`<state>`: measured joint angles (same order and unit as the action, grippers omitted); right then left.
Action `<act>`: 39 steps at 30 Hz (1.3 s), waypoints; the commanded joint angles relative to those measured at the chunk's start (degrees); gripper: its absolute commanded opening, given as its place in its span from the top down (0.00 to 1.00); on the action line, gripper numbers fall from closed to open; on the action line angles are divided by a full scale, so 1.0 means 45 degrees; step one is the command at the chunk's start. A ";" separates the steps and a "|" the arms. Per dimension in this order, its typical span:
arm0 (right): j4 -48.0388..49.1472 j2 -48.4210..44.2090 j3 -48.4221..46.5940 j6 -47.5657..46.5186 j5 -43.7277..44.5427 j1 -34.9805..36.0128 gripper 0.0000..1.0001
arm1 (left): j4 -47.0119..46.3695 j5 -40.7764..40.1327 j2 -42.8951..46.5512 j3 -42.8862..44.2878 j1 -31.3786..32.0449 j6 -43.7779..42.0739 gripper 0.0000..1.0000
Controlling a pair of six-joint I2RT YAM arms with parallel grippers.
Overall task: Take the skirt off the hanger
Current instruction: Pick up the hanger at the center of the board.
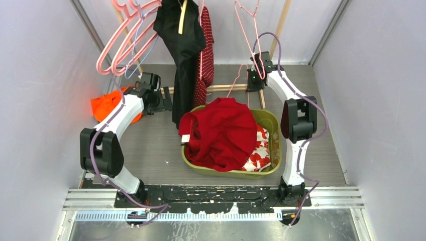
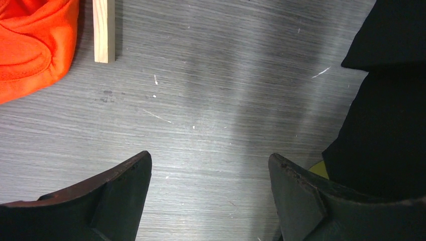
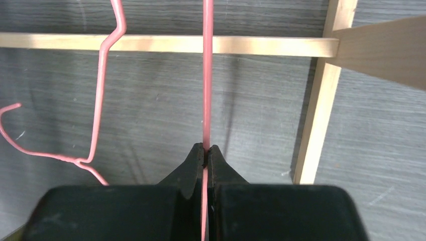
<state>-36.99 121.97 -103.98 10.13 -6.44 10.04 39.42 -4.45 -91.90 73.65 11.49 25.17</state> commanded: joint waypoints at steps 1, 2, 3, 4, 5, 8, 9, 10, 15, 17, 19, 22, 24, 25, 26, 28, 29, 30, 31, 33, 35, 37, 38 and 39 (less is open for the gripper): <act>-0.0118 -0.2281 0.0101 -0.0210 0.0309 0.0101 0.99 | -0.0561 0.0162 0.1123 -0.0259 -0.0054 -0.0137 0.14; -0.0209 -0.2471 0.0251 -0.0219 0.0341 0.0120 0.99 | -0.0623 0.0201 0.1247 -0.0398 -0.0065 -0.0143 0.14; -0.0284 -0.2654 0.0424 -0.0239 0.0340 0.0176 0.99 | -0.0672 0.0228 0.1379 -0.0525 -0.0071 -0.0139 0.14; -0.0352 -0.2852 0.0607 -0.0254 0.0366 0.0218 0.99 | -0.0705 0.0281 0.1530 -0.0655 -0.0064 -0.0143 0.14; -0.0422 -0.3041 0.0827 -0.0285 0.0414 0.0257 0.99 | -0.0749 0.0343 0.1674 -0.0789 -0.0056 -0.0144 0.14; -0.0585 -0.3779 0.1667 -0.0438 0.0871 0.0438 0.99 | -0.0790 0.0443 0.2043 -0.1237 -0.0055 -0.0161 0.14; -0.0629 -0.4048 0.1895 -0.0538 0.0985 0.0472 0.99 | -0.0798 0.0454 0.2177 -0.1382 -0.0055 -0.0163 0.14; -0.0635 -0.4279 0.2150 -0.0602 0.1189 0.0487 0.99 | -0.0831 0.0470 0.2294 -0.1532 -0.0053 -0.0163 0.14; -0.0295 -0.5132 0.2691 -0.0489 0.2070 0.0487 0.99 | -0.0843 0.0606 0.2733 -0.1879 -0.0058 -0.0193 0.14; -0.0243 -0.5348 0.2595 -0.0143 0.2991 0.0516 0.99 | -0.0849 0.0667 0.2947 -0.1990 -0.0057 -0.0168 0.14; 0.0229 -0.5939 0.2883 -0.0052 0.3420 0.0520 0.99 | -0.0840 0.0688 0.3085 -0.2092 -0.0055 -0.0165 0.14; 0.0591 -0.6650 0.3380 -0.0163 0.3543 0.0554 0.99 | -0.0830 0.0708 0.3288 -0.2288 -0.0052 -0.0200 0.15; 0.0637 -0.7085 0.3755 -0.0264 0.3804 0.0566 0.99 | -0.0873 0.0705 0.3418 -0.2416 -0.0063 -0.0219 0.14; 0.0793 -0.7374 0.3970 -0.0291 0.3988 0.0562 0.99 | -0.0916 0.0738 0.3450 -0.2462 -0.0064 -0.0207 0.14; 0.1035 -0.7671 0.4229 -0.0322 0.4165 0.0569 0.99 | -0.0968 0.0769 0.3481 -0.2519 -0.0059 -0.0203 0.14; 0.1524 -0.8290 0.4579 -0.0395 0.4478 0.0562 0.99 | -0.1027 0.0826 0.3491 -0.2535 -0.0053 -0.0202 0.14; 0.1724 -0.8537 0.4676 -0.0430 0.4653 0.0566 0.99 | -0.1087 0.0848 0.3488 -0.2520 -0.0035 -0.0202 0.15; 0.1913 -0.8751 0.4705 -0.0478 0.4863 0.0572 0.99 | -0.1123 0.0854 0.3488 -0.2502 -0.0038 -0.0202 0.15; 0.2083 -0.8900 0.4679 -0.0602 0.5055 0.0575 0.99 | -0.1152 0.0867 0.3488 -0.2458 -0.0043 -0.0207 0.14; 0.2425 -0.9194 0.4573 -0.0788 0.5361 0.0566 0.99 | -0.1178 0.0890 0.3462 -0.2347 -0.0033 -0.0291 0.15; 0.2705 -0.9383 0.4332 -0.0982 0.6223 0.0565 1.00 | -0.1059 0.0897 0.3415 -0.2125 -0.0010 -0.0462 0.14; 0.2907 -0.9517 0.4045 -0.1171 0.6964 0.0567 0.99 | -0.0619 0.0910 0.3310 -0.1677 0.0060 -0.0719 0.14; 0.3123 -0.9634 0.3987 -0.1308 0.7288 0.0561 0.99 | -0.0394 0.0942 0.3295 -0.1422 0.0130 -0.0894 0.14; 0.3316 -0.9711 0.3926 -0.1457 0.7666 0.0566 0.99 | -0.0207 0.0944 0.3335 -0.1197 0.0200 -0.1048 0.14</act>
<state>-29.45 81.30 -83.07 6.26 19.42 12.32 37.23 -1.21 -78.00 62.98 11.62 23.77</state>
